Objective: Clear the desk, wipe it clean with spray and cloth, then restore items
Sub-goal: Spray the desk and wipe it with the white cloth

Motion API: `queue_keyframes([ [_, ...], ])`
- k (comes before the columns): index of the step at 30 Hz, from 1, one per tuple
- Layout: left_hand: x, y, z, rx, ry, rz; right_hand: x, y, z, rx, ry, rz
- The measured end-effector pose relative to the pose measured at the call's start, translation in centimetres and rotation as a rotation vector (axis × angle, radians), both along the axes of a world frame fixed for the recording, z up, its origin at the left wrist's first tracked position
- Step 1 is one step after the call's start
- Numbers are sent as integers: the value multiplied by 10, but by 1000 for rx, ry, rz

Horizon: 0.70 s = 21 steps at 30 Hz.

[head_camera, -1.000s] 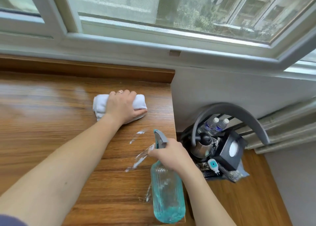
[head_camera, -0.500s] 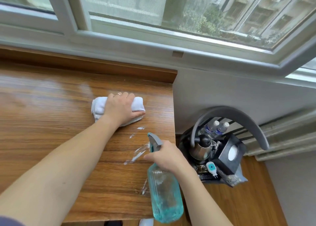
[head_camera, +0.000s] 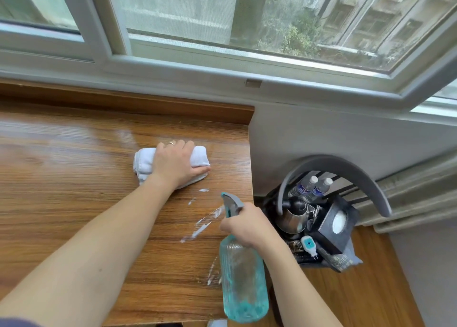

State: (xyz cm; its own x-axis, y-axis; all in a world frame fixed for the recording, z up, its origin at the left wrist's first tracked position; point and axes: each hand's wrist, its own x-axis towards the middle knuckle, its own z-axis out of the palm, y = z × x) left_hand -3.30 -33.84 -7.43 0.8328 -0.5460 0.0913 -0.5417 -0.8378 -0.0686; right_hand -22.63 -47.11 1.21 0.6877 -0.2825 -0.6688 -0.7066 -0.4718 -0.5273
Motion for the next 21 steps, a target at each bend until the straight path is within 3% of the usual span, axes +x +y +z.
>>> queue_keyframes([
  [21, 31, -31, -11, -85, -24, -44, 22, -6, -14, -17, -55, -64],
])
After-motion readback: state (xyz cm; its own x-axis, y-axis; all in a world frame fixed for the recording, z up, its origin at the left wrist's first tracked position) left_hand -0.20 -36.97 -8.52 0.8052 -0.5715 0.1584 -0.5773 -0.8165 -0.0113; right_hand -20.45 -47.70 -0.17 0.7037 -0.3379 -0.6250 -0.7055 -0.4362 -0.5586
